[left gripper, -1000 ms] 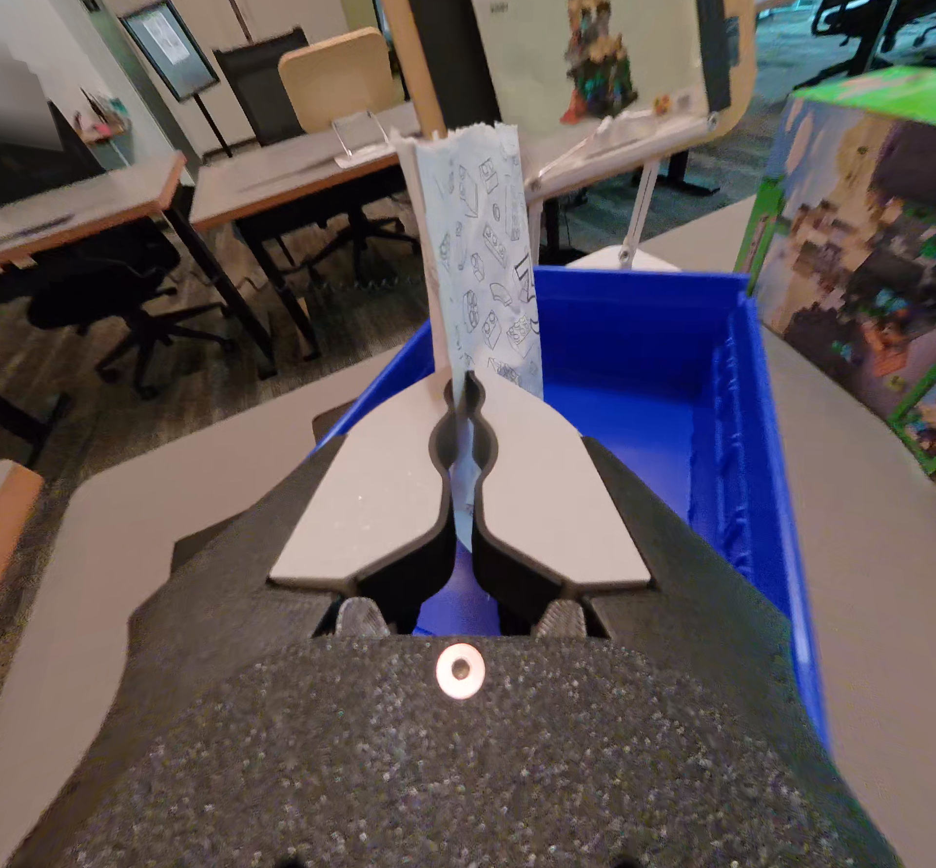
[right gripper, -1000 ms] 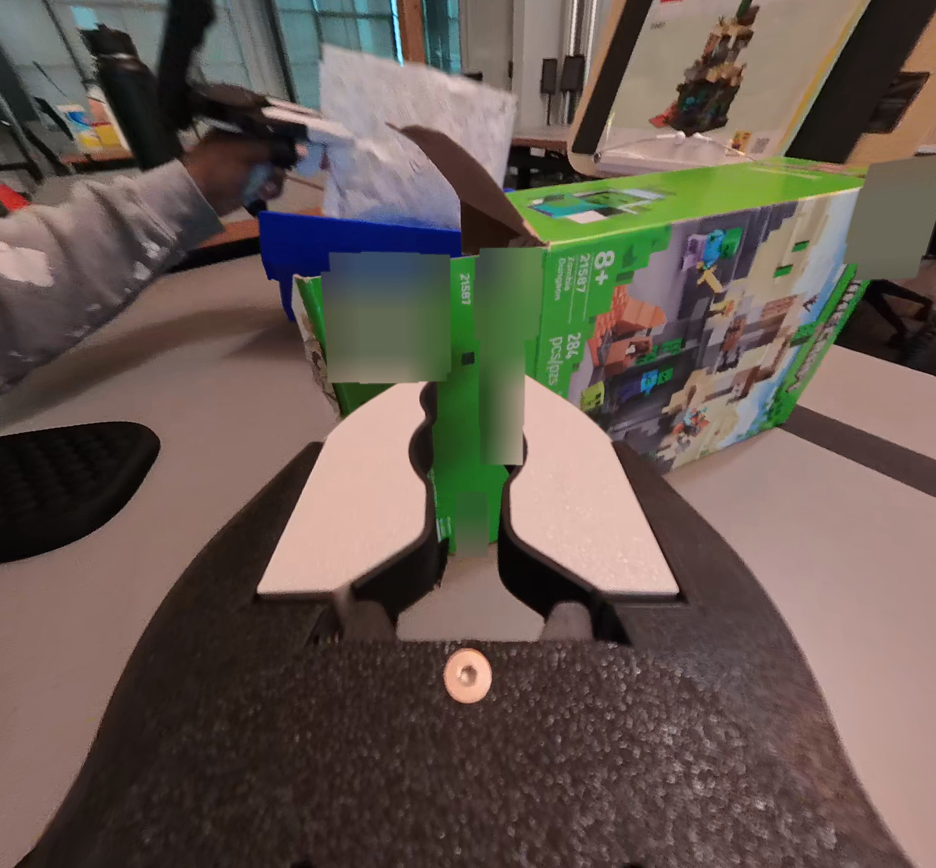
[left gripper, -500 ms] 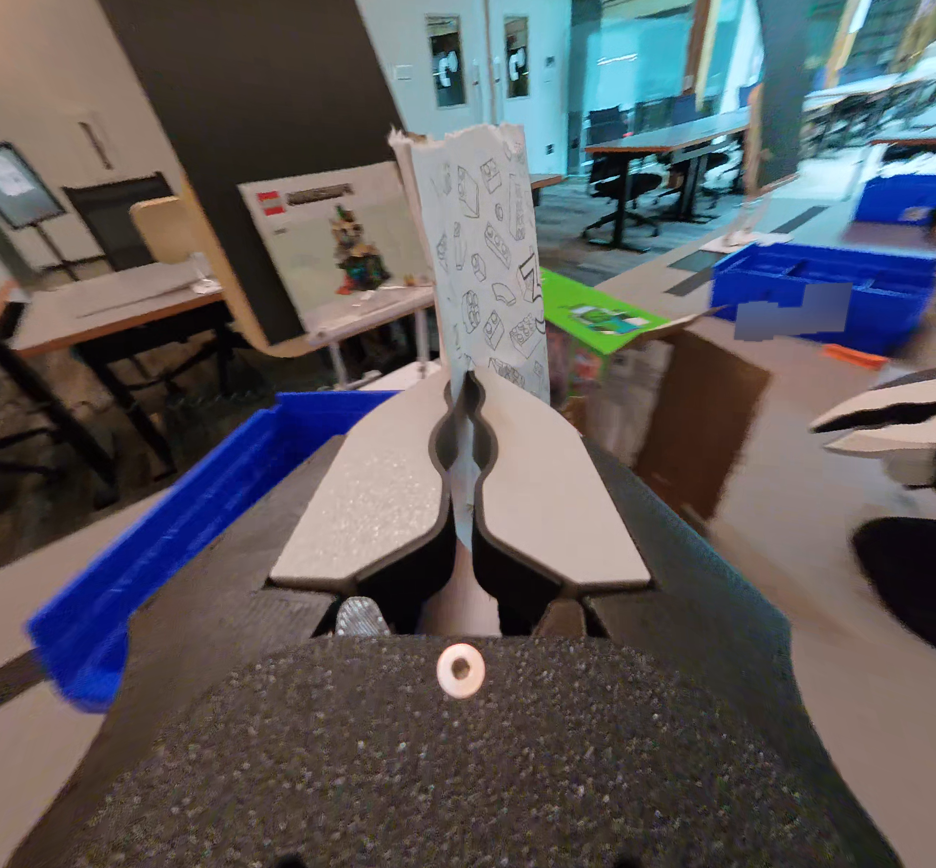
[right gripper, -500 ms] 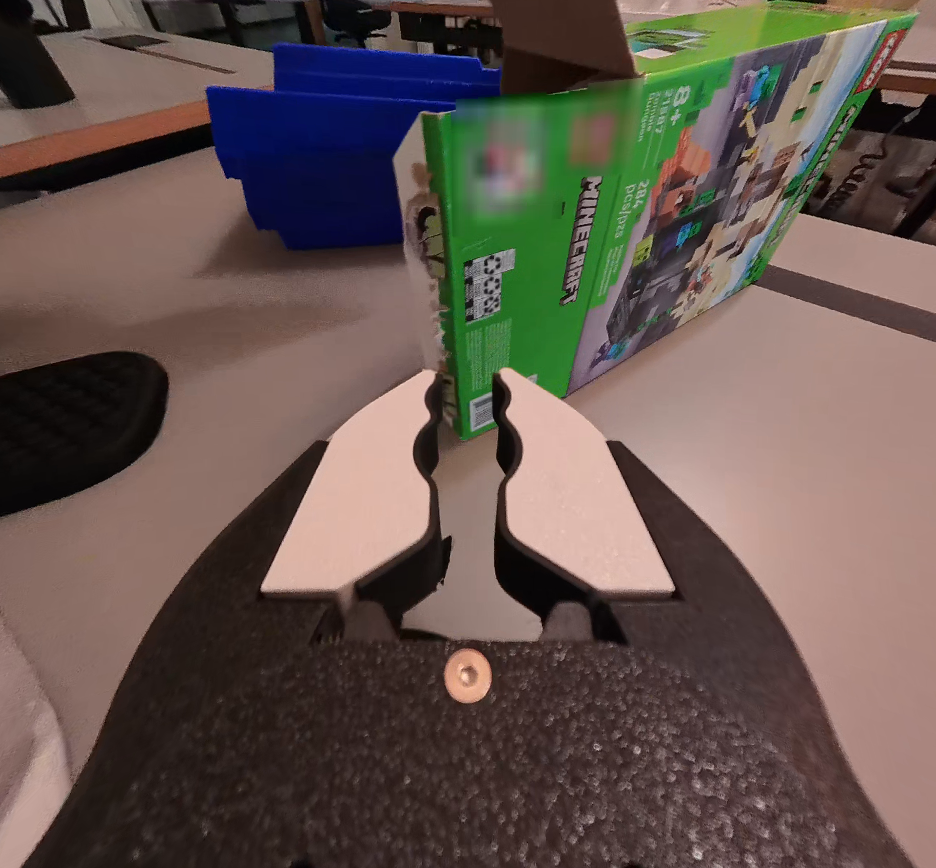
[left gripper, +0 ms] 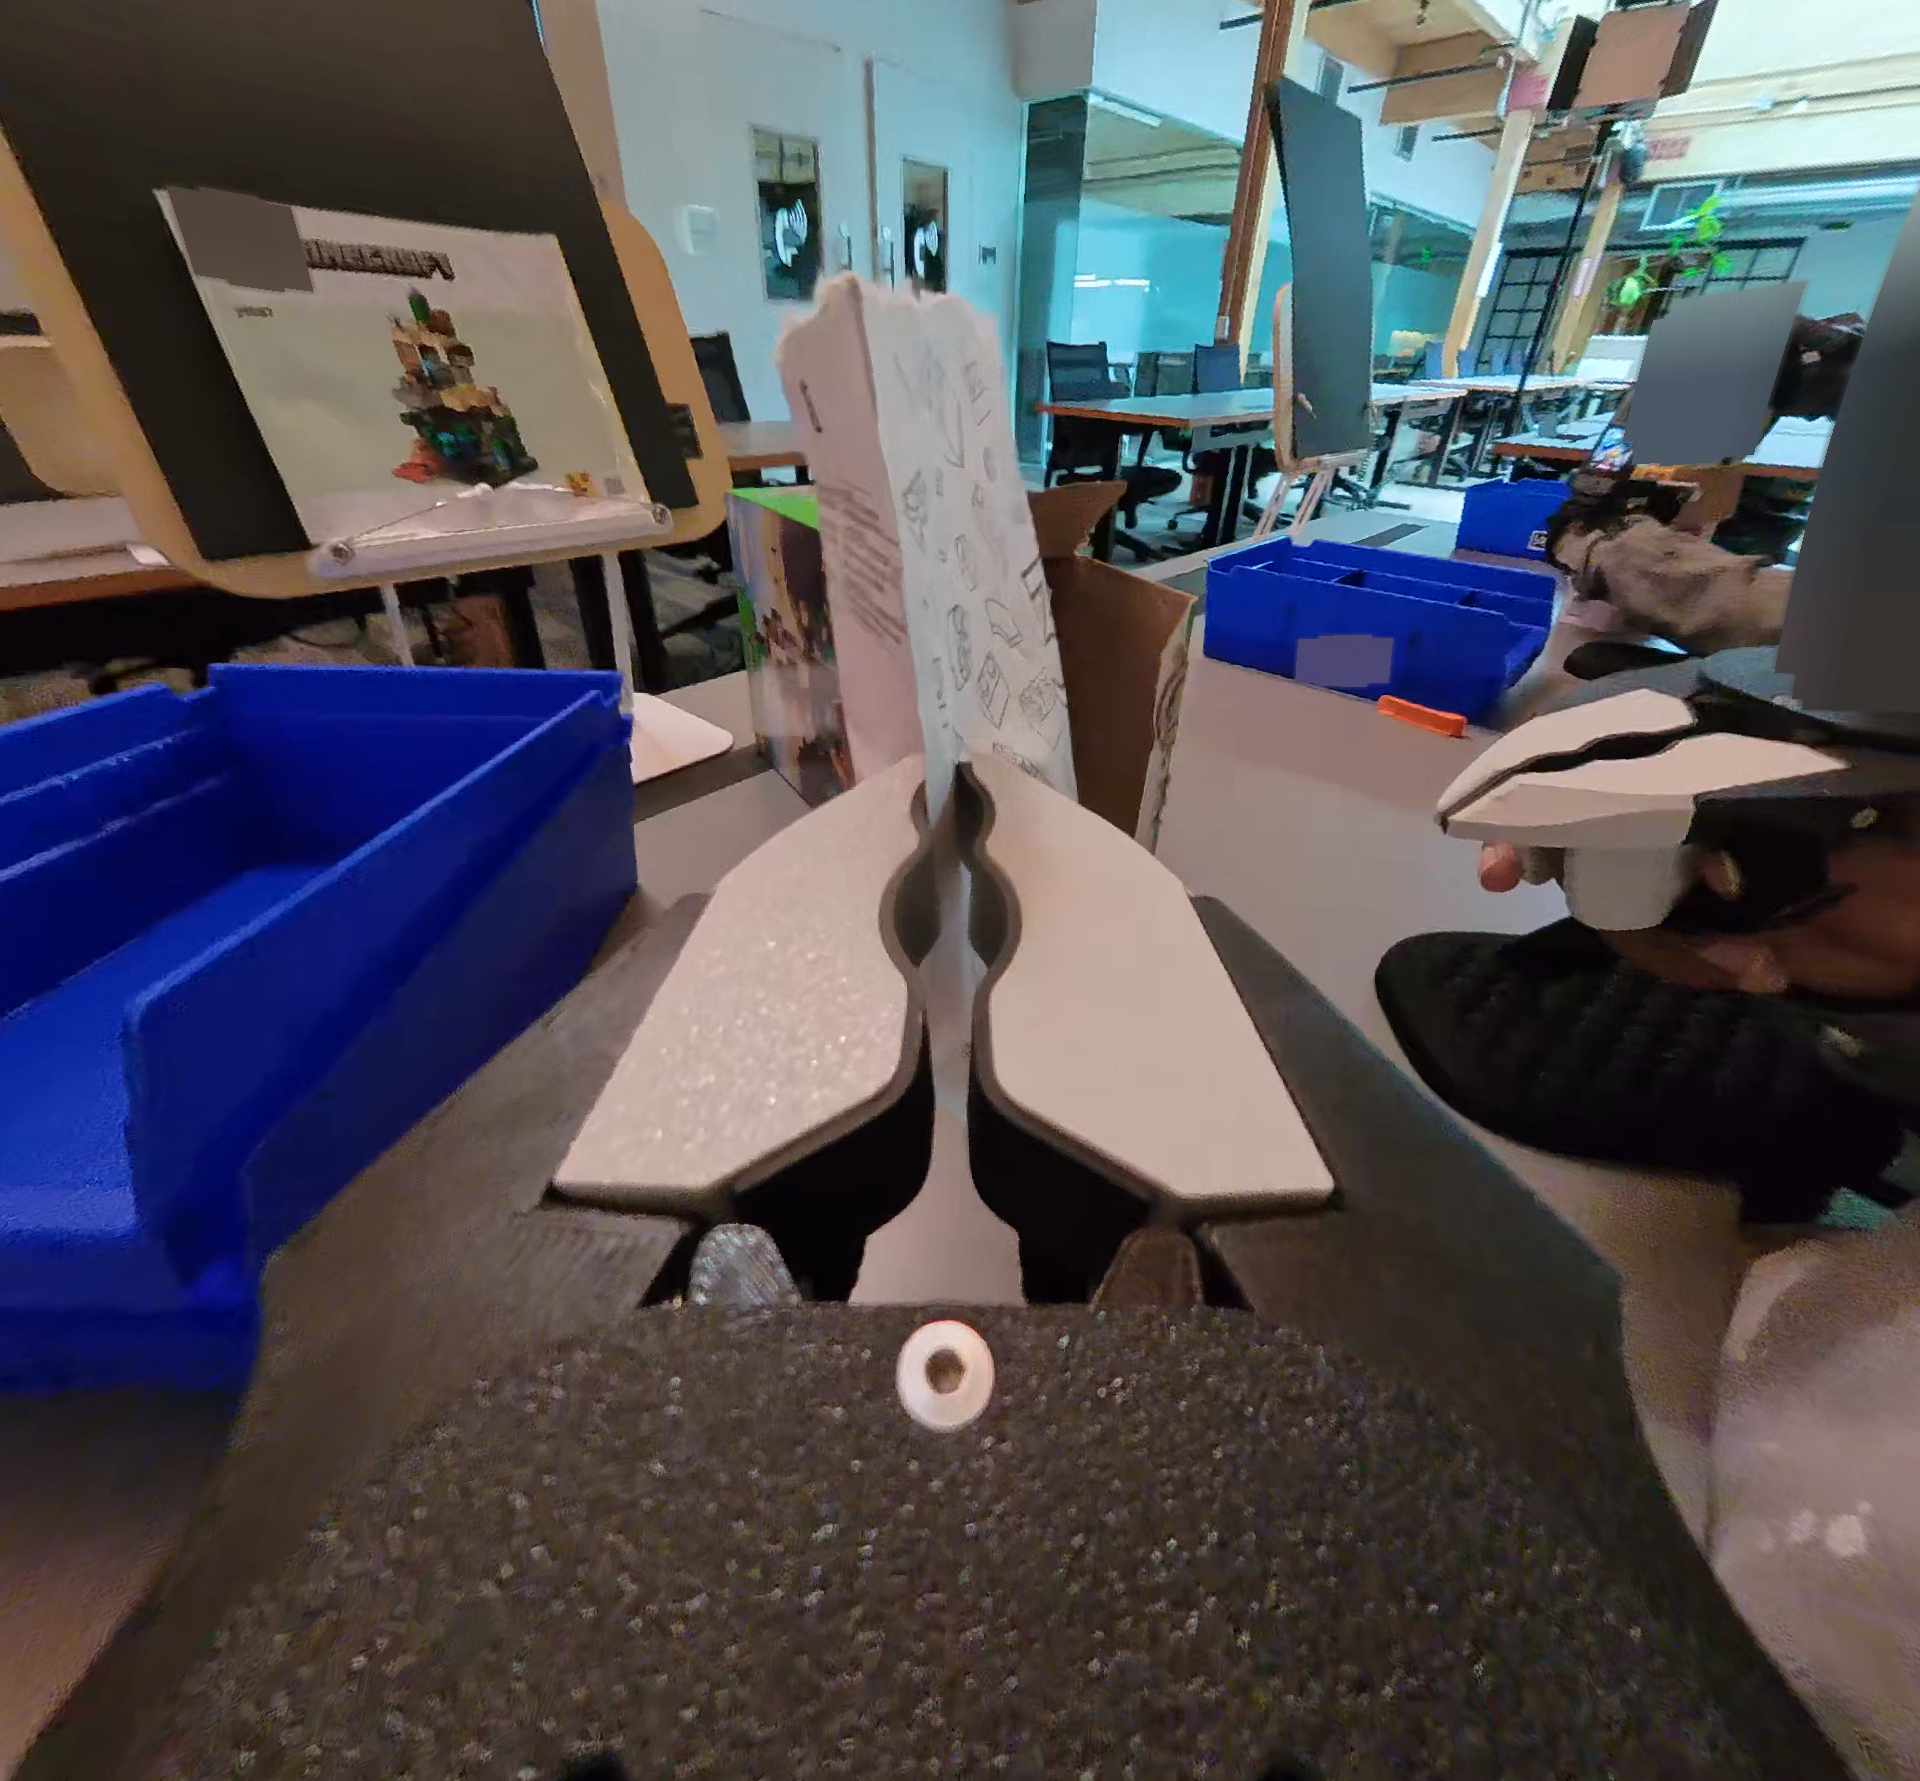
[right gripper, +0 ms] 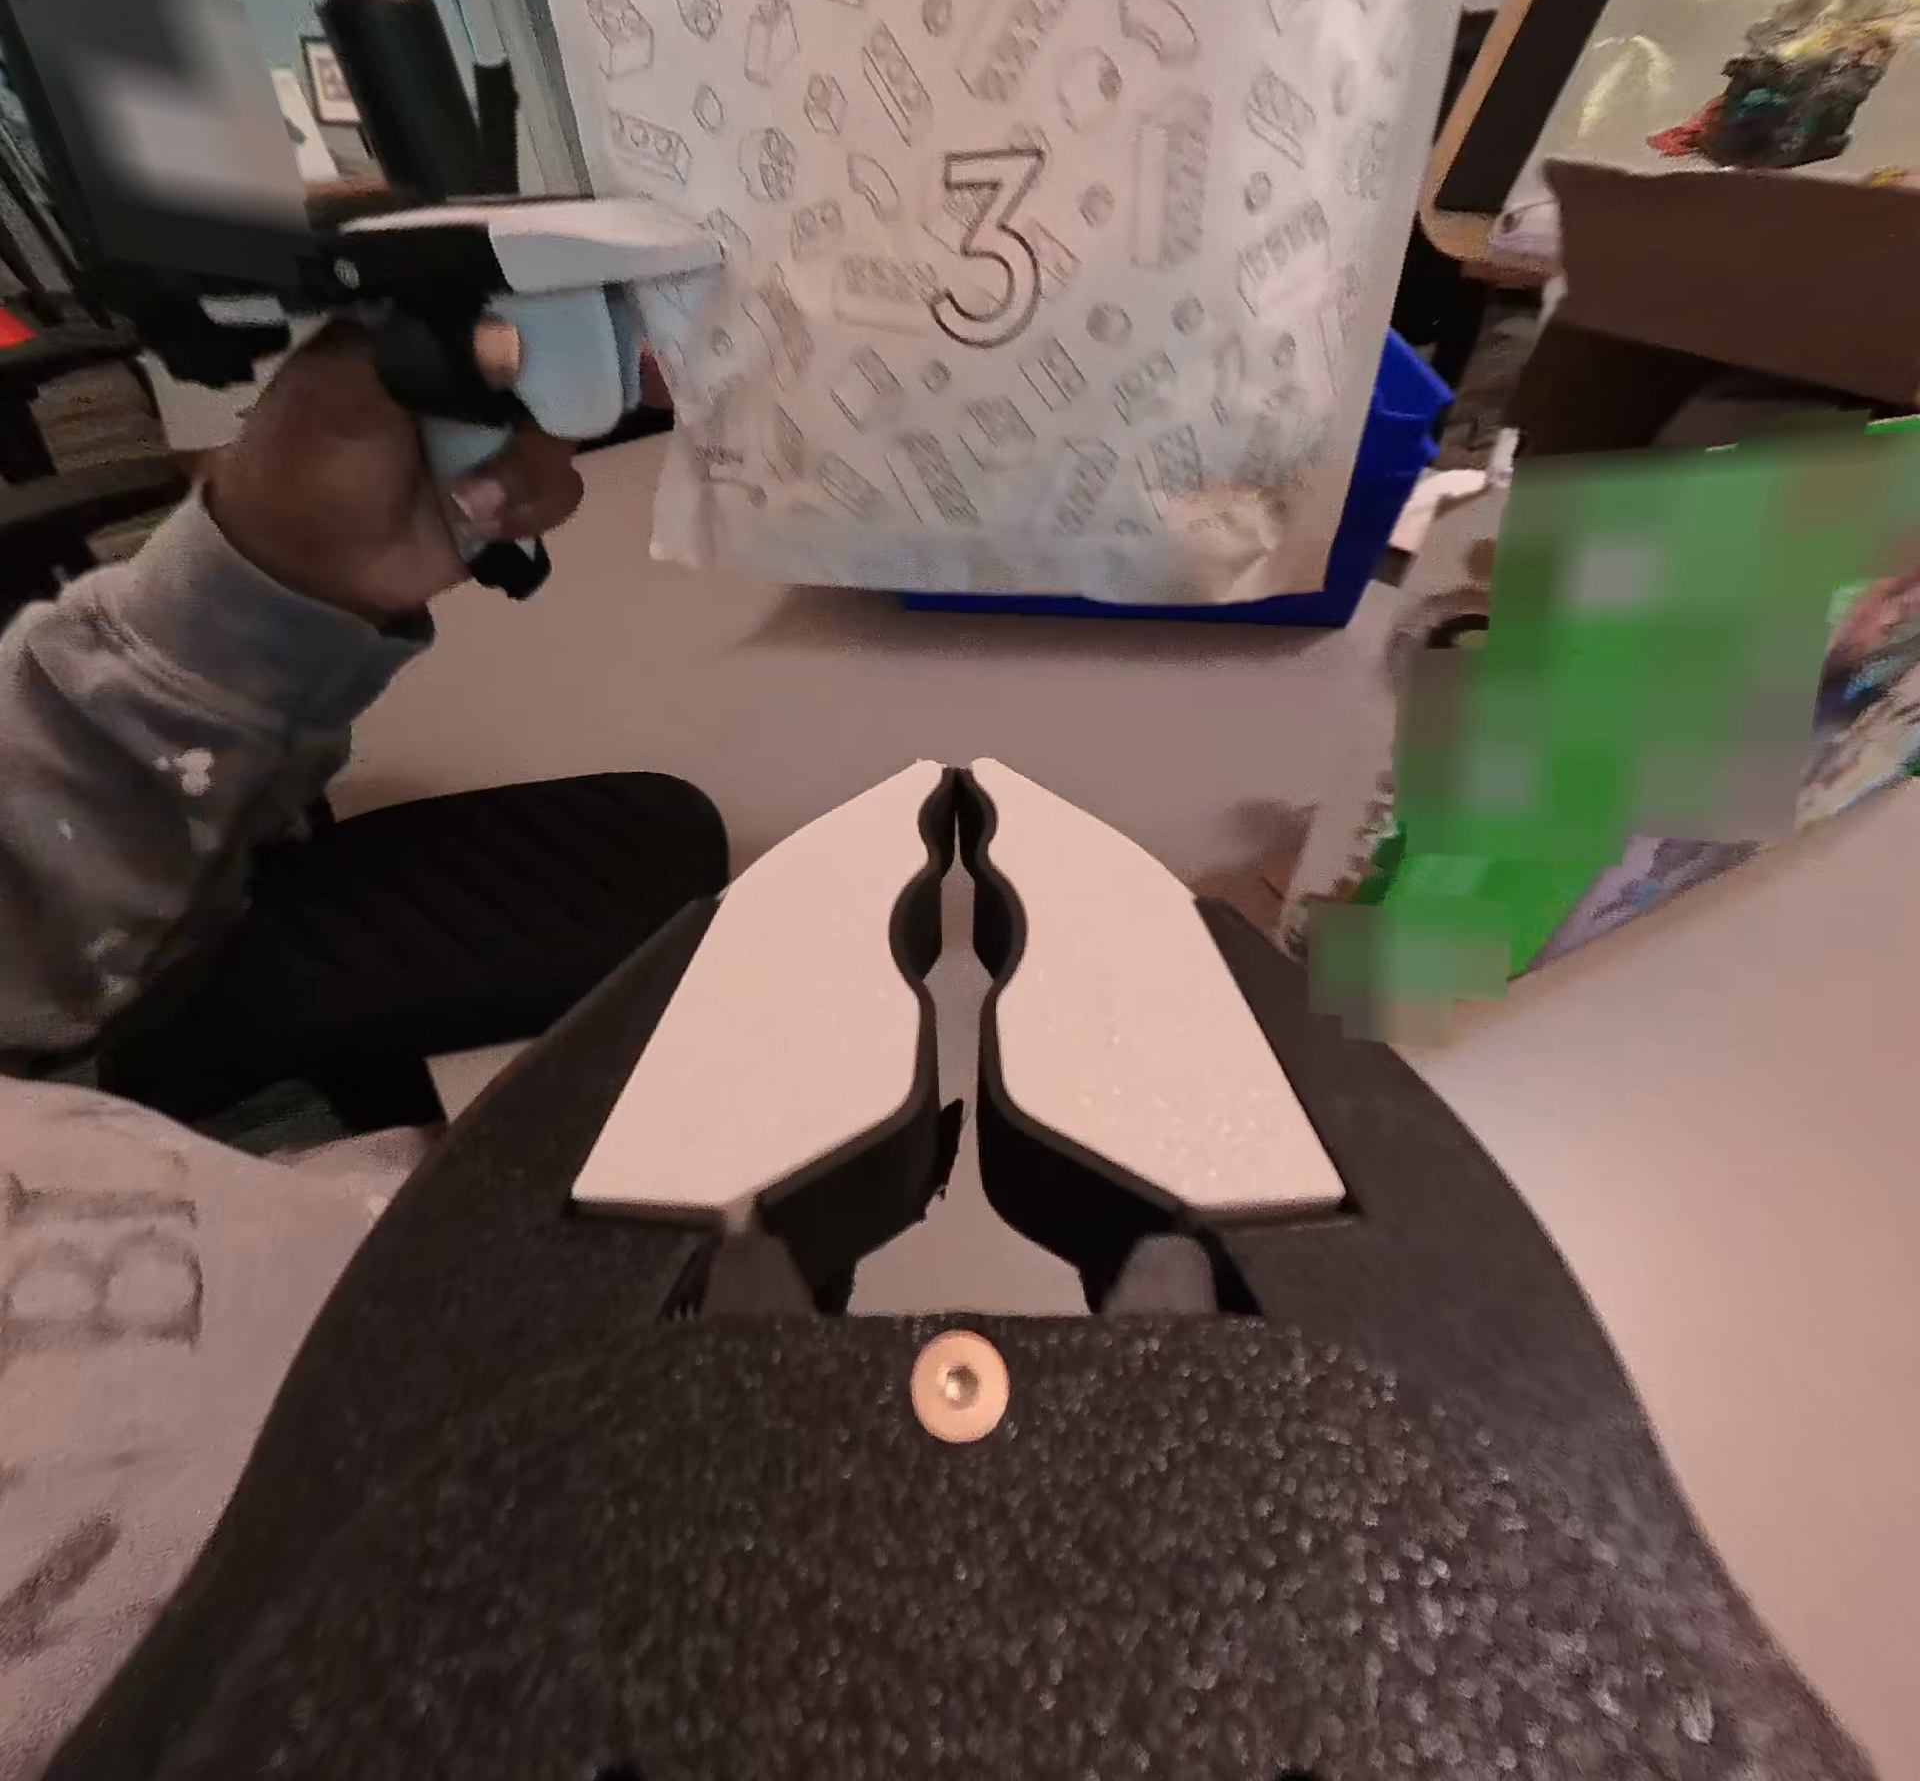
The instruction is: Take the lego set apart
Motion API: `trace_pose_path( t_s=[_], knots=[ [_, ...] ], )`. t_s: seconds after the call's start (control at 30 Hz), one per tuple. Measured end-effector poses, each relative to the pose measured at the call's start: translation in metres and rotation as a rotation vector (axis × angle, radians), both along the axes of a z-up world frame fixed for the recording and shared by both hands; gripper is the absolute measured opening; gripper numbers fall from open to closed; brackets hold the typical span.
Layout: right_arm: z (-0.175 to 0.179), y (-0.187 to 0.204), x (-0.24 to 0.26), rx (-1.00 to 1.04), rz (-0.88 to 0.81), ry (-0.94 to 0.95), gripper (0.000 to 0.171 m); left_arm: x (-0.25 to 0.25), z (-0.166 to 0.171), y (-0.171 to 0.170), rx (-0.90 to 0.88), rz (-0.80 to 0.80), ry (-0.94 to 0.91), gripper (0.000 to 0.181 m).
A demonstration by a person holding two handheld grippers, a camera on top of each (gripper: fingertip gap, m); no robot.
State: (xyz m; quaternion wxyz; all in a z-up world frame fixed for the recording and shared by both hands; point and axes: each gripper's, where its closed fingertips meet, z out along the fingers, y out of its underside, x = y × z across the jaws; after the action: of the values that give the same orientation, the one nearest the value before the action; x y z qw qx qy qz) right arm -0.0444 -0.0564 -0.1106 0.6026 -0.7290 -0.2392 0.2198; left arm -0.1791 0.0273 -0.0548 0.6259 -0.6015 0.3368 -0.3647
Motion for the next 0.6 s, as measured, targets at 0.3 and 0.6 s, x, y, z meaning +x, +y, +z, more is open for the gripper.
trace_pose_path(
  t_s=[0.3, 0.6],
  knots=[
    [-0.026, 0.006, -0.025, -0.047, 0.003, -0.027, 0.0, 0.0, -0.053, -0.001, 0.032, 0.031, 0.058, 0.0],
    [-0.042, 0.012, -0.019, -0.092, -0.001, -0.04, 0.0, 0.004, -0.064, 0.006, 0.007, 0.043, 0.048, 0.0]
  ],
)
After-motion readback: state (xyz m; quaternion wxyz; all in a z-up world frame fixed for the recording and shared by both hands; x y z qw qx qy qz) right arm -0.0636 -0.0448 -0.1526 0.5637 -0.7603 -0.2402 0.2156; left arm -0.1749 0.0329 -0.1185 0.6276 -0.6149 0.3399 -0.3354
